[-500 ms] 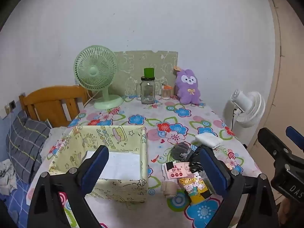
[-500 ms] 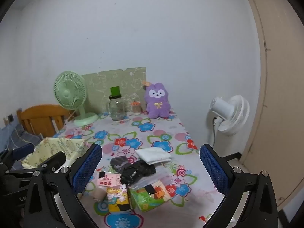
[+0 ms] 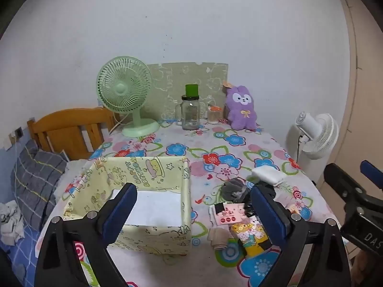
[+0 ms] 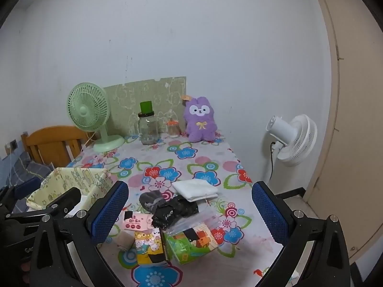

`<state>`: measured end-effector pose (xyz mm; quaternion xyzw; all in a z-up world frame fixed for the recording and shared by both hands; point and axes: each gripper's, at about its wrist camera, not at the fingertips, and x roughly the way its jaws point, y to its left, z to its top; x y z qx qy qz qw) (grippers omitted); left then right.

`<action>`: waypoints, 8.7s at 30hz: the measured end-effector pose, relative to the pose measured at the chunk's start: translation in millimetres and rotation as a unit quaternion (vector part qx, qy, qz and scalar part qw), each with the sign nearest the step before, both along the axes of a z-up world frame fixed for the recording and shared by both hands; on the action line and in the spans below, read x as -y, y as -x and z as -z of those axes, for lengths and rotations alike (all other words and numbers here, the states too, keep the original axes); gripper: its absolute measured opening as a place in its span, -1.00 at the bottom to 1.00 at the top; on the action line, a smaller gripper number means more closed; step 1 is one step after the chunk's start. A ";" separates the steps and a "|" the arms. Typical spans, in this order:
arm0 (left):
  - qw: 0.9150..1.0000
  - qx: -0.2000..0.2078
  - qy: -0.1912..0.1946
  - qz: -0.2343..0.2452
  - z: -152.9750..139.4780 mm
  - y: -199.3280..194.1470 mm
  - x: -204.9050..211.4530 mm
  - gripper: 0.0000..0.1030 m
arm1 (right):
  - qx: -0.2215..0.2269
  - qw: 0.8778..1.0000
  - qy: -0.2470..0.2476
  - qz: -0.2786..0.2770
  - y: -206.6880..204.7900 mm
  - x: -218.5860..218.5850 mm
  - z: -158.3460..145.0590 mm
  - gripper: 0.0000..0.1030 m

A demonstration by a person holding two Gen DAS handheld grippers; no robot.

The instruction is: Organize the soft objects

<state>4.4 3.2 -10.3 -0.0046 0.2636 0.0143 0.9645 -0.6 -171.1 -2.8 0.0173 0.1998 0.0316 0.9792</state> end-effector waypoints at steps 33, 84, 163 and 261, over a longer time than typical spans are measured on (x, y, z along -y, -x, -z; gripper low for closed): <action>1.000 0.019 -0.004 0.003 -8.1 6.8 2.5 0.88 | 0.000 1.000 -0.003 0.001 8.0 3.5 -2.3 1.00; 1.000 0.017 -0.002 0.008 -5.9 5.4 6.9 0.83 | 0.006 1.000 -0.007 -0.006 7.8 3.2 -4.7 0.97; 0.983 -0.120 -0.014 0.138 115.8 -44.5 84.5 0.00 | -0.168 0.983 -0.033 -0.073 -70.8 11.7 130.5 0.57; 0.987 -0.070 -0.031 0.141 12.2 -35.9 60.2 0.05 | -0.109 0.994 -0.001 -0.027 -43.9 -19.2 15.9 0.50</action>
